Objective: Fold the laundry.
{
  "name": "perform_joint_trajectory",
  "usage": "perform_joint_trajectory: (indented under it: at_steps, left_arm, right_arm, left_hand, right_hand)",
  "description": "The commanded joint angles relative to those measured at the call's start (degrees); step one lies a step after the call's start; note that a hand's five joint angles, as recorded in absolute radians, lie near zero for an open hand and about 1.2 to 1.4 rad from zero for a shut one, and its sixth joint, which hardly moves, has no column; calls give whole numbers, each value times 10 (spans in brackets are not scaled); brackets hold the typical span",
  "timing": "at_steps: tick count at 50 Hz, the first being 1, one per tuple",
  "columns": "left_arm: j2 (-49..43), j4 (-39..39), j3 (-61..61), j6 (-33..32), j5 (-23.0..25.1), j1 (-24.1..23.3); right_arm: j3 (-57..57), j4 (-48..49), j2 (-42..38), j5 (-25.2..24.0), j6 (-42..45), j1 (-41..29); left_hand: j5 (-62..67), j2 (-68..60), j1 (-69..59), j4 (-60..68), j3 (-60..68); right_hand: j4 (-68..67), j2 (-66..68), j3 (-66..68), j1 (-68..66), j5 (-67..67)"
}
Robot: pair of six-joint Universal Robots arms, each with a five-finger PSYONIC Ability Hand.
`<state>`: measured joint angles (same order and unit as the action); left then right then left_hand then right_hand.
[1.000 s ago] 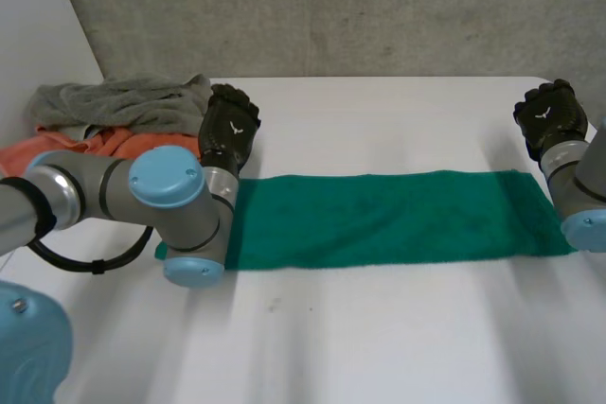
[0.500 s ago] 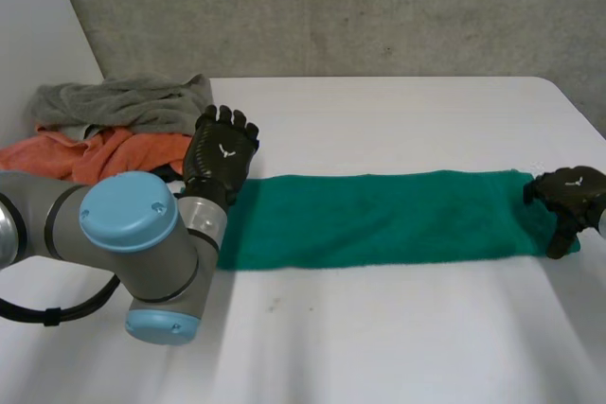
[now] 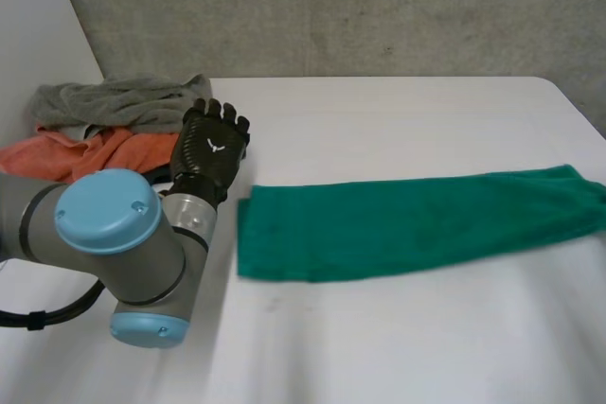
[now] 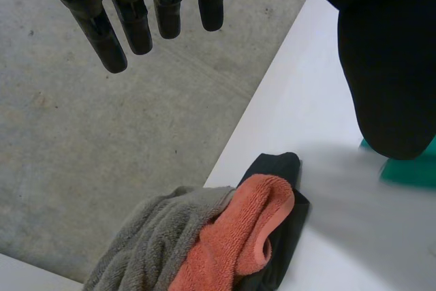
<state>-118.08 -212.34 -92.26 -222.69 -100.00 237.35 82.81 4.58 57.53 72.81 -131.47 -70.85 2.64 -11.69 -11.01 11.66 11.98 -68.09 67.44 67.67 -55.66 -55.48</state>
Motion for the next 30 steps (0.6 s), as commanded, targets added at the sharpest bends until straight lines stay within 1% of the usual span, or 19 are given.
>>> perform_joint_trajectory:
  at_steps: [1,3,4,7,8,11,12,15,16,17,19,20,24,27,30]
  left_arm:
    - [27,0,-23,1,0,2]
    - [31,0,-25,1,0,3]
    - [33,0,-26,1,0,4]
    - [45,0,-28,5,-2,6]
    - [49,0,-29,8,-2,7]
    - [64,1,-37,30,-4,17]
    - [69,1,-39,36,-4,21]
    - [86,6,-48,60,-4,33]
    - [90,7,-50,66,-3,35]
    - [98,8,-56,75,-3,36]
    - [102,9,-63,81,-3,37]
    - [105,9,-66,83,-2,38]
    - [109,9,-80,84,-1,41]
    - [109,9,-87,85,2,43]
    - [106,9,-88,85,2,43]
  right_arm:
    - [-9,3,13,-11,69,-16]
    - [-10,10,26,-15,64,-54]
    - [-8,21,41,-22,58,-97]
    - [-2,44,63,-39,51,-159]
    - [2,59,71,-51,50,-199]
    - [2,77,73,-70,49,-262]
    - [-3,86,74,-79,48,-303]
    - [-6,93,72,-92,46,-360]
    - [-9,97,63,-100,46,-398]
    - [-11,99,57,-105,47,-417]
    - [-14,107,37,-113,49,-452]
    - [-19,117,13,-122,51,-488]
    - [-30,133,-36,-133,54,-552]
    - [-33,134,-62,-130,52,-571]
    - [-34,133,-68,-127,47,-573]
  left_hand:
    - [-26,17,10,-17,-20]
    - [-26,17,10,-17,-20]
    - [-26,17,10,-17,-20]
    - [-26,17,10,-17,-20]
    - [-26,17,10,-17,-20]
    - [-26,17,10,-17,-20]
    - [-26,17,10,-17,-20]
    - [-26,17,10,-17,-20]
    - [-26,17,10,-17,-20]
    - [-26,17,10,-17,-20]
    - [-26,17,10,-17,-20]
    - [-26,17,10,-17,-20]
    - [-26,17,10,-17,-20]
    - [-26,17,10,-17,-20]
    - [-26,17,10,-17,-20]
  right_hand:
    - [-119,126,123,-243,-145]
    - [-119,126,123,-243,-145]
    - [-119,126,123,-243,-145]
    - [-119,126,123,-243,-145]
    - [-119,126,123,-243,-145]
    - [-119,126,123,-243,-145]
    - [-119,126,123,-243,-145]
    - [-119,126,123,-243,-145]
    - [-119,126,123,-243,-145]
    - [-119,126,123,-243,-145]
    - [-119,126,123,-243,-145]
    - [-119,126,123,-243,-145]
    - [-119,126,123,-243,-145]
    - [-119,126,123,-243,-145]
    - [-119,126,123,-243,-145]
